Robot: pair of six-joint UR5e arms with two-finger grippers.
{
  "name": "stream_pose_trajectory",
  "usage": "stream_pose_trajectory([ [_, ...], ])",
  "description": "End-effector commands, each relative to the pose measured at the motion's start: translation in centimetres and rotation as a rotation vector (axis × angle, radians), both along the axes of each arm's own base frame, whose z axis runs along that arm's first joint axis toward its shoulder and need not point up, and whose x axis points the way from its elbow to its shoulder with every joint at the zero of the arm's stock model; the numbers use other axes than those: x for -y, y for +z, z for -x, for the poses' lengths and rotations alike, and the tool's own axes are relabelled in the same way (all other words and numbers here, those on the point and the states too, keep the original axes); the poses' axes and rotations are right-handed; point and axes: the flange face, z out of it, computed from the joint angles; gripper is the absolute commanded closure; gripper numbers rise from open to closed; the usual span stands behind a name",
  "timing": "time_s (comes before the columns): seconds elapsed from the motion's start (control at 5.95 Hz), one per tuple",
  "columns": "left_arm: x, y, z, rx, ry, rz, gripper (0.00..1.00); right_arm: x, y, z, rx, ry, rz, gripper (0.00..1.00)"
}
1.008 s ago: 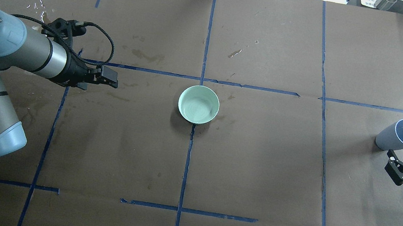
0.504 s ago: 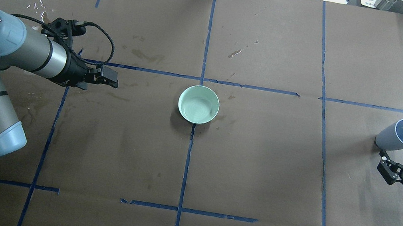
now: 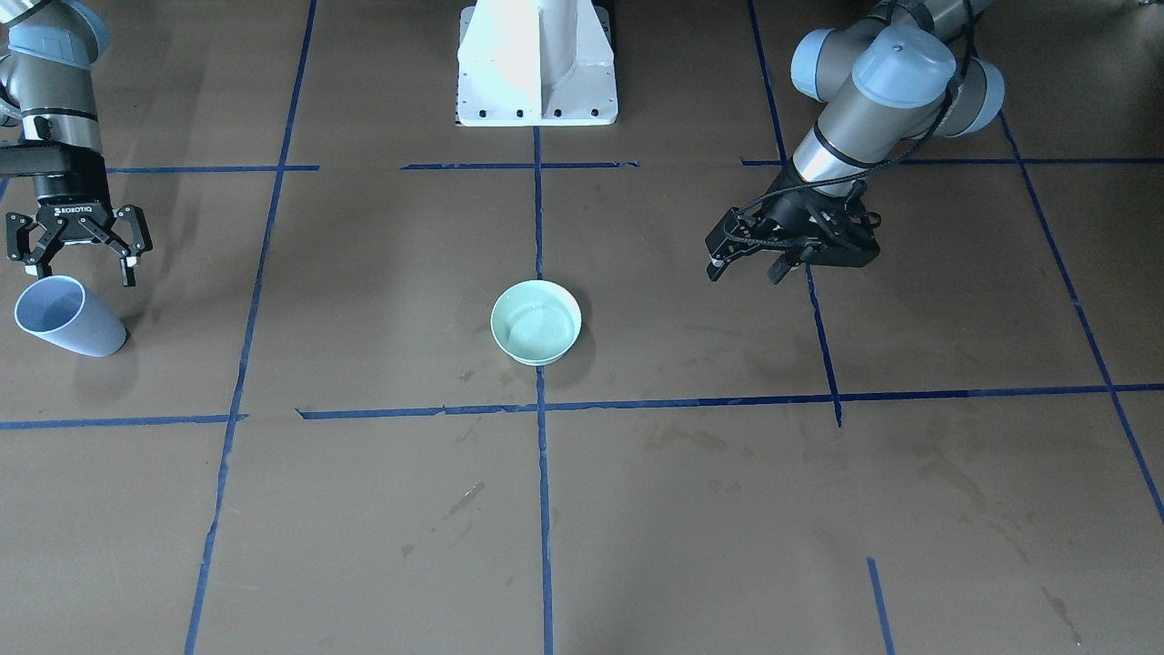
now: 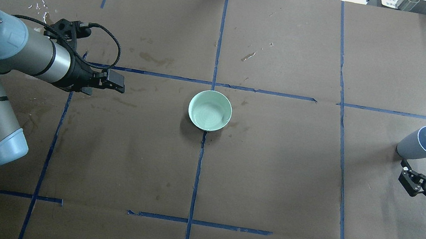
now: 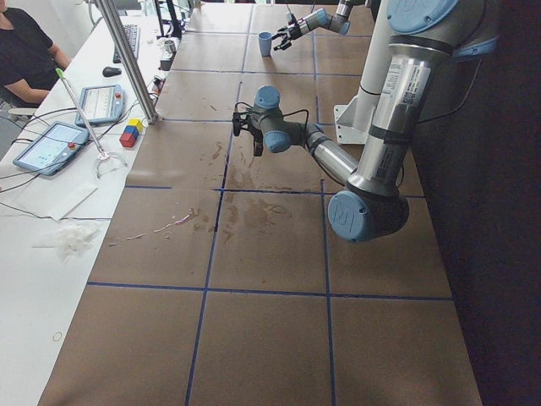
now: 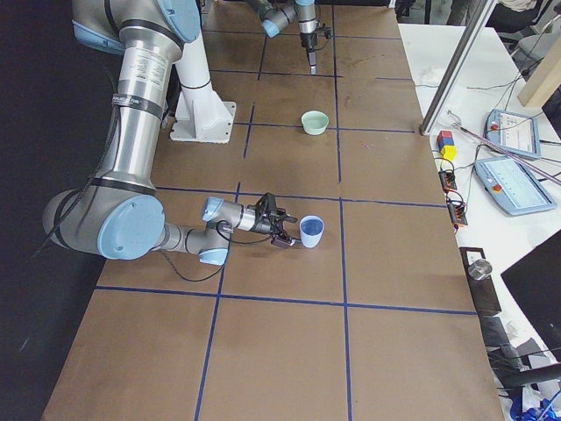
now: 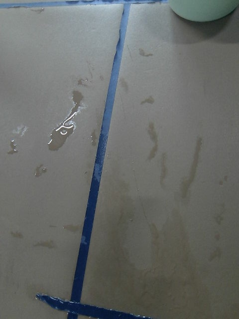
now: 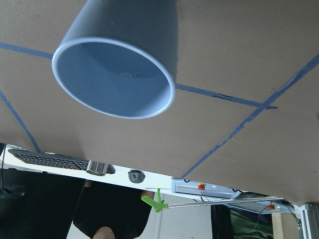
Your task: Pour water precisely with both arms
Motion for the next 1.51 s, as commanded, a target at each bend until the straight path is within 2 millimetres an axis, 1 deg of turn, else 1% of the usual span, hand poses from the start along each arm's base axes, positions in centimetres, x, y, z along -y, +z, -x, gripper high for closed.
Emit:
stream_pose_trajectory([
  [0.0, 0.0, 0.0, -0.1, 0.000, 0.001, 0.000, 0.00, 1.7, -1.2, 0.7, 0.038, 0.042, -0.013, 0.00],
  [0.5, 0.0, 0.0, 0.0, 0.000, 0.000, 0.000, 0.00, 3.2, -1.6, -0.2, 0.064, 0.092, -0.012, 0.00],
  [0.67, 0.0, 0.0, 0.0, 0.000, 0.000, 0.000, 0.00, 3.1, -0.8, -0.4, 0.049, 0.092, -0.007, 0.00],
  [0.84, 0.0, 0.0, 0.0, 0.000, 0.000, 0.000, 0.00, 3.2, -0.6, -0.3, 0.044, 0.092, -0.005, 0.00],
  [1.18, 0.0, 0.0, 0.0, 0.000, 0.000, 0.000, 0.00, 3.5, -0.2, -0.6, 0.035, 0.103, -0.003, 0.00],
  [1.34, 0.0, -0.1, 0.1, -0.001, -0.002, -0.001, 0.00, 3.6, -0.3, -0.2, 0.043, 0.090, 0.003, 0.00],
])
